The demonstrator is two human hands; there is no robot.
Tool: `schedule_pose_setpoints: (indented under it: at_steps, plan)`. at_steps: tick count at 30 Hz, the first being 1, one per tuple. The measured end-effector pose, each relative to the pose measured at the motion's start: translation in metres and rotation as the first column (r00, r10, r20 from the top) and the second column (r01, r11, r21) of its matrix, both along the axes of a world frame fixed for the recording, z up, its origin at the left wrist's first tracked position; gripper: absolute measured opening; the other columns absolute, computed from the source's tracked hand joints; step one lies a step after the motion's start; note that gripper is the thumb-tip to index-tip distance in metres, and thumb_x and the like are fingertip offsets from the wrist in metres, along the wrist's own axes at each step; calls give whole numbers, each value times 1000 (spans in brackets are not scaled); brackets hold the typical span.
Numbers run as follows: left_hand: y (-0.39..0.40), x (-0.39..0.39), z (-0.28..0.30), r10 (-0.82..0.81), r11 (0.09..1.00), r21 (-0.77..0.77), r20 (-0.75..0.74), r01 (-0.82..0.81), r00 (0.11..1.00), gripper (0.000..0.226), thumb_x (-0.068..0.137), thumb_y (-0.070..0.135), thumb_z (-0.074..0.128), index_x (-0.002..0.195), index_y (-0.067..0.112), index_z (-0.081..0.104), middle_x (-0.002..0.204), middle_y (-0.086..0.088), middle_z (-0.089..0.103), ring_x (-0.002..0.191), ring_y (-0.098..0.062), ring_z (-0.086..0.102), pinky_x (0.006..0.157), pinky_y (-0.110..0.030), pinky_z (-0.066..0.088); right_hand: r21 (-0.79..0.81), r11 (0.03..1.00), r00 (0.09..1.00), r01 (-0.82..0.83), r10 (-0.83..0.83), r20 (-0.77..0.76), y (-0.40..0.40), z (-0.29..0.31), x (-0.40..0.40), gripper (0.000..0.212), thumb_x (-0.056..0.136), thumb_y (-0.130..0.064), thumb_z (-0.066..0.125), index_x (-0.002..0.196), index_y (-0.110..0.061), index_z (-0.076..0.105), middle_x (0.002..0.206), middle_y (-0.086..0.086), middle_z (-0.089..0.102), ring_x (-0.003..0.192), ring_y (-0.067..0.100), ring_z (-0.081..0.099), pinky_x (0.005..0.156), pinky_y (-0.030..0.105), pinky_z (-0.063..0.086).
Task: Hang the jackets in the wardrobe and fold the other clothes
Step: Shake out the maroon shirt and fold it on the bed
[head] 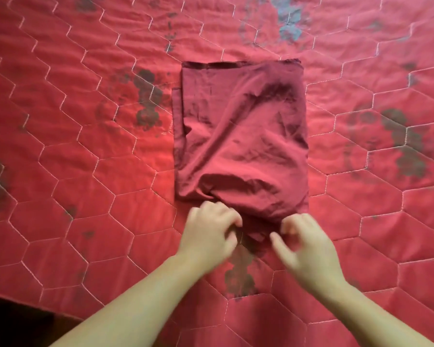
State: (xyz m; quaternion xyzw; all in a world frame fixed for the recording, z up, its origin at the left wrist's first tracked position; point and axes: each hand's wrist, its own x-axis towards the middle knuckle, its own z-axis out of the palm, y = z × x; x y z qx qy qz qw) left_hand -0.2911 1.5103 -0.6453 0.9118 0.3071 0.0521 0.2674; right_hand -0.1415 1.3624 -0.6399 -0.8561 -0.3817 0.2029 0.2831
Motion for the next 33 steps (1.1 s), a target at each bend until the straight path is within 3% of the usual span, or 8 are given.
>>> schedule_pose_setpoints:
  at_steps: [2, 6, 8, 14, 20, 25, 28, 33]
  plan:
    - [-4, 3, -11, -267, 959, 43, -175, 279, 948, 33, 74, 26, 66, 106, 29, 67, 106, 8, 63, 100, -21, 56, 80, -36, 43, -11, 952, 932, -307, 303, 200, 8, -2, 3, 23, 71, -25, 73, 91, -20, 61, 88, -4, 53, 74, 23, 56, 57, 37, 48]
    - [-4, 13, -25, -269, 926, 192, -269, 325, 925, 52, 66, 44, 76, 113, 25, 67, 109, 2, 64, 93, -24, 59, 79, -35, 47, -296, 882, 757, -366, 467, 457, 61, -11, 27, 68, 63, -37, 75, 126, -16, 59, 111, 12, 56, 90, 35, 55, 73, 41, 44]
    - [-4, 16, -29, -221, 936, 214, -260, 279, 940, 50, 68, 47, 75, 113, 25, 68, 112, 3, 66, 94, -23, 60, 81, -36, 47, -445, 799, 701, -404, 583, 411, 80, -16, 35, 56, 75, -38, 65, 128, -21, 55, 114, 7, 56, 96, 32, 55, 76, 39, 39]
    - [11, 39, -26, -164, 984, 55, -117, 171, 979, 26, 83, 30, 63, 108, 27, 71, 108, -2, 71, 101, -28, 64, 84, -38, 46, 22, 996, 996, -91, 92, -22, 90, -5, 67, 19, 86, -12, 55, 99, -18, 68, 96, 2, 70, 94, 24, 62, 82, 37, 48]
    - [50, 102, -30, -17, 977, -191, -508, -93, 861, 44, 95, 38, 41, 135, 22, 51, 135, -12, 54, 116, -32, 55, 92, -38, 46, 135, 979, 988, -156, 154, 23, 73, 9, 62, 30, 84, -16, 53, 110, -16, 67, 101, 1, 61, 94, 21, 58, 80, 33, 46]
    - [68, 118, -30, -138, 876, -471, -459, -108, 878, 22, 91, 37, 47, 80, 21, 57, 83, 0, 61, 79, -21, 58, 73, -30, 49, -52, 905, 851, -422, 416, 321, 56, -8, 47, 58, 75, -29, 70, 131, -19, 57, 115, 11, 55, 95, 33, 54, 78, 42, 47]
    - [72, 95, -35, -44, 867, -411, -625, -280, 779, 31, 99, 25, 47, 124, 10, 59, 128, -12, 58, 120, -28, 54, 95, -33, 43, -228, 839, 750, -494, 544, 376, 53, -24, 42, 63, 69, -22, 72, 131, -23, 58, 121, 10, 58, 101, 35, 56, 78, 41, 45]
    - [60, 21, -15, 352, 935, -84, 96, -345, 931, 25, 73, 38, 59, 90, 20, 57, 91, 3, 60, 88, -24, 56, 78, -38, 45, -414, 728, 657, -547, 679, 327, 38, -39, 44, 60, 76, -27, 64, 136, -25, 53, 139, 9, 52, 117, 36, 53, 94, 47, 40]
